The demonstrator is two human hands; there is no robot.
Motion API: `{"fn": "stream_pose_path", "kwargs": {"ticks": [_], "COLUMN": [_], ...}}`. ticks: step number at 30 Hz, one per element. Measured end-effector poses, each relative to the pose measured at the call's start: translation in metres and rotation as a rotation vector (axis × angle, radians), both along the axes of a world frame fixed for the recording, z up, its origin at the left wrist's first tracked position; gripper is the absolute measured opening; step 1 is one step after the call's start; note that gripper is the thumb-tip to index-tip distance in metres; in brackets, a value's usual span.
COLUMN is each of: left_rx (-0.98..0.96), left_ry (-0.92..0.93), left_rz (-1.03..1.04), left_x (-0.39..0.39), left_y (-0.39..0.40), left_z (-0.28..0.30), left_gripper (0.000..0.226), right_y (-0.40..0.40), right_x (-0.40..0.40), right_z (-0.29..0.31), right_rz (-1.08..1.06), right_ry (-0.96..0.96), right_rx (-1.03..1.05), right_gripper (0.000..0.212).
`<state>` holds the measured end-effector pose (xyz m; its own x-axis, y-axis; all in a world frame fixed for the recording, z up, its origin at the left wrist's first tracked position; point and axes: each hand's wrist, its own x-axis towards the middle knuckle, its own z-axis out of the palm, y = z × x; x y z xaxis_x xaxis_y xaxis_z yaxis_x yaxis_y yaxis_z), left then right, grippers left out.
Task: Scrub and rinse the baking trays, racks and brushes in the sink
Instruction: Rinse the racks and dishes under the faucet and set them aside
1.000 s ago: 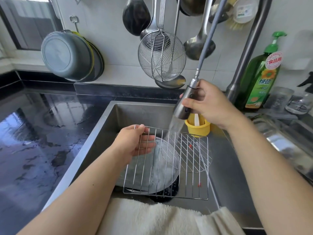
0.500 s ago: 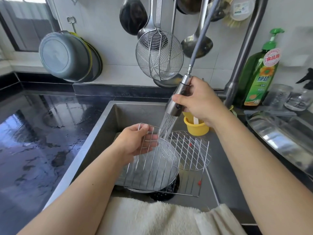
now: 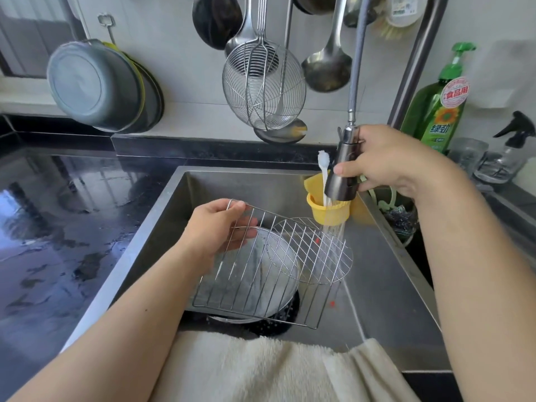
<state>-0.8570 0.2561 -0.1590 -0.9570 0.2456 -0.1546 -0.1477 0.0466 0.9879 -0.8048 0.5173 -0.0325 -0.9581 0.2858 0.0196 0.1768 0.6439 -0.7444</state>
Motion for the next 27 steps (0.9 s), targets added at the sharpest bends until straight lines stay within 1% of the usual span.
{"fn": "stream_pose_path", "kwargs": {"ticks": [4,7,13,15,17,19,23,25,27], "left_rx": [0.113,0.151,0.108,0.096,0.085,0.063,-0.017,-0.040,-0.031], "left_ry": [-0.102,-0.155,-0.160,-0.151,-0.151,-0.162,-0.161,-0.149,-0.151], "left_rz": [-0.021,-0.018,-0.029,-0.035,-0.058,-0.079,-0.077,-0.062,-0.018], "left_x": [0.002,0.003,0.004,0.005,0.007,0.008,0.007,0.007,0.004], "left_y": [-0.001,-0.001,0.000,0.001,0.003,0.004,0.005,0.004,0.002], "left_z": [0.005,0.009,0.008,0.008,0.009,0.010,0.008,0.008,0.007], "left_gripper": [0.023,0.025,0.033,0.031,0.027,0.025,0.027,0.029,0.031], "right_y": [-0.022,-0.040,-0.071,-0.077,-0.081,-0.085,-0.081,-0.069,-0.048], "right_x": [0.010,0.010,-0.001,-0.006,-0.010,-0.014,-0.022,-0.024,-0.023], "right_z": [0.005,0.006,0.000,-0.002,-0.006,-0.011,-0.022,-0.025,-0.024], "right_rz": [0.156,0.225,0.226,0.214,0.197,0.171,0.089,0.048,0.029], "right_ry": [-0.010,0.017,0.129,0.156,0.188,0.234,0.295,0.280,0.219], "right_rx": [-0.159,-0.257,-0.396,-0.427,-0.443,-0.435,-0.366,-0.248,-0.113], "right_gripper": [0.029,0.029,0.026,0.027,0.033,0.036,0.030,0.035,0.048]}}
